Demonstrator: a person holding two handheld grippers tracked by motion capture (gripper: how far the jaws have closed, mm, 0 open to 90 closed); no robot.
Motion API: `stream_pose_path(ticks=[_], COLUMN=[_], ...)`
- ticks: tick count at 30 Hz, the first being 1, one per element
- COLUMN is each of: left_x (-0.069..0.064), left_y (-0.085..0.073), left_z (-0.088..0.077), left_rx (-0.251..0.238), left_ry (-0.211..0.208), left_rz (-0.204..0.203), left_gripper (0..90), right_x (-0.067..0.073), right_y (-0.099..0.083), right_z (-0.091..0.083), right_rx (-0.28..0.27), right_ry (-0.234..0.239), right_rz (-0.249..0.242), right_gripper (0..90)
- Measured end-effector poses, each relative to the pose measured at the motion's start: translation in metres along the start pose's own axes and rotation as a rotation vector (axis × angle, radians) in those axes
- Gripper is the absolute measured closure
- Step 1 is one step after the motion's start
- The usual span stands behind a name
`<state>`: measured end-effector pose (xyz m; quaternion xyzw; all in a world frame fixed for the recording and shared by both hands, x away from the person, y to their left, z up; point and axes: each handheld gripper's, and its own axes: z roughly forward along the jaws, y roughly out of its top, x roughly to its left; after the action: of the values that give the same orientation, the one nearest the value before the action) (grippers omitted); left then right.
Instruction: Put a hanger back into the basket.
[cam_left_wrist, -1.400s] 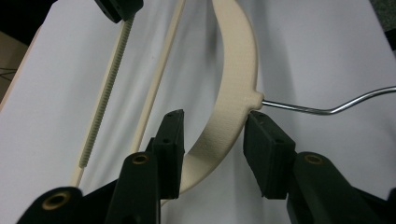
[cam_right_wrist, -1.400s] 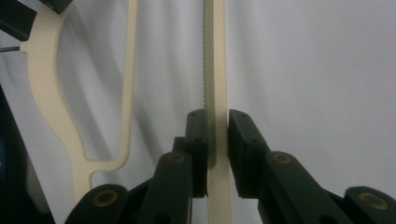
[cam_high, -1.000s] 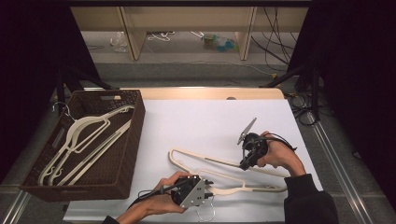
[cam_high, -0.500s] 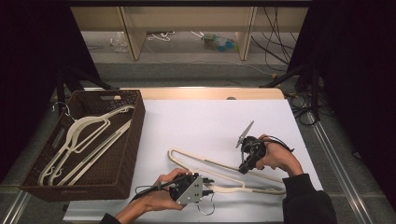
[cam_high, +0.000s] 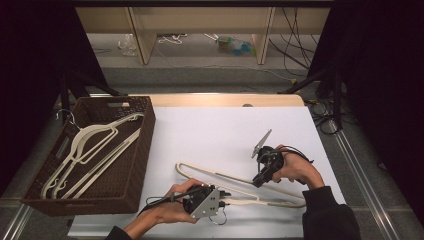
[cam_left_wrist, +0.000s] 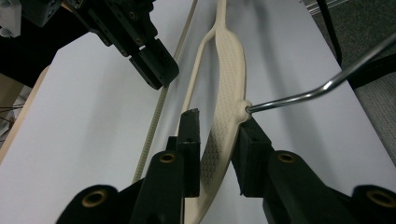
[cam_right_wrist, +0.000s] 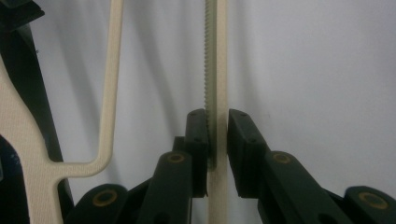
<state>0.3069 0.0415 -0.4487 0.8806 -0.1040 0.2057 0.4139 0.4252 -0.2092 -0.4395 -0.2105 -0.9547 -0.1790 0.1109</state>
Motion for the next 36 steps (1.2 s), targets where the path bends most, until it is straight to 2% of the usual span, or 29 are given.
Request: stream_pose_path(ticks=[2, 4, 5, 7, 8, 10, 13, 14, 15, 16, 18, 19, 20, 22, 24, 26, 28, 32, 36], left_x=[0.002, 0.006, 0.009, 0.013, 0.015, 0.021, 0.032, 0.035, 0.037, 0.039, 0.048, 0.051, 0.053, 0.058, 0.062, 0.066, 0.069, 0.071, 0.075], left_y=[0.003, 0.006, 0.008, 0.011, 0.012, 0.014, 0.016, 0.017, 0.017, 0.017, 0.016, 0.015, 0.014, 0.012, 0.009, 0.005, 0.001, -0.001, -0.002], left_z=[-0.002, -0.004, -0.005, -0.007, -0.007, -0.009, -0.016, -0.018, -0.020, -0.023, -0.028, -0.031, -0.034, -0.039, -0.043, -0.046, -0.049, -0.052, -0.059], left_rx=[0.000, 0.013, 0.026, 0.044, 0.045, 0.058, 0.072, 0.077, 0.077, 0.076, 0.057, 0.044, 0.046, 0.039, 0.037, 0.008, -0.002, 0.010, -0.007], left_ry=[0.012, 0.035, 0.041, 0.061, 0.079, 0.101, 0.115, 0.135, 0.136, 0.138, 0.137, 0.130, 0.149, 0.165, 0.170, 0.170, 0.159, 0.168, 0.175], left_rz=[0.000, -0.001, -0.003, -0.014, -0.024, -0.060, -0.135, -0.160, -0.181, -0.235, -0.266, -0.308, -0.361, -0.409, -0.457, -0.516, -0.556, -0.590, -0.654], left_gripper=[76.7, 78.5, 79.3, 80.3, 81.7, 83.2, 83.6, 84.2, 84.9, 85.0, 85.2, 85.2, 85.2, 85.2, 85.2, 85.2, 85.2, 85.3, 85.3], right_x=[0.001, 0.001, 0.002, 0.005, 0.007, 0.012, 0.020, 0.023, 0.026, 0.028, 0.034, 0.037, 0.040, 0.043, 0.046, 0.046, 0.048, 0.049, 0.054], right_y=[0.001, 0.001, 0.001, 0.001, 0.001, 0.001, 0.001, 0.002, 0.001, 0.001, -0.001, -0.001, -0.002, -0.004, -0.005, -0.005, -0.006, -0.007, -0.010], right_z=[-0.002, -0.006, -0.008, -0.018, -0.024, -0.038, -0.055, -0.061, -0.068, -0.073, -0.083, -0.087, -0.090, -0.092, -0.093, -0.093, -0.093, -0.092, -0.092], right_rx=[-0.009, -0.032, -0.035, -0.062, -0.073, -0.130, -0.185, -0.211, -0.247, -0.265, -0.288, -0.299, -0.316, -0.327, -0.331, -0.314, -0.315, -0.317, -0.336], right_ry=[-0.011, -0.029, -0.042, -0.119, -0.137, -0.190, -0.253, -0.276, -0.301, -0.316, -0.346, -0.356, -0.362, -0.374, -0.376, -0.368, -0.365, -0.370, -0.374], right_rz=[0.003, 0.026, 0.031, 0.048, 0.037, 0.043, 0.046, 0.048, 0.055, 0.062, 0.067, 0.066, 0.070, 0.055, 0.065, 0.050, 0.057, 0.053, 0.056], right_gripper=[78.0, 77.2, 73.6, 69.1, 66.1, 60.8, 53.2, 51.7, 49.6, 48.7, 47.6, 46.7, 46.5, 46.3, 45.7, 45.7, 45.8, 44.1, 40.0])
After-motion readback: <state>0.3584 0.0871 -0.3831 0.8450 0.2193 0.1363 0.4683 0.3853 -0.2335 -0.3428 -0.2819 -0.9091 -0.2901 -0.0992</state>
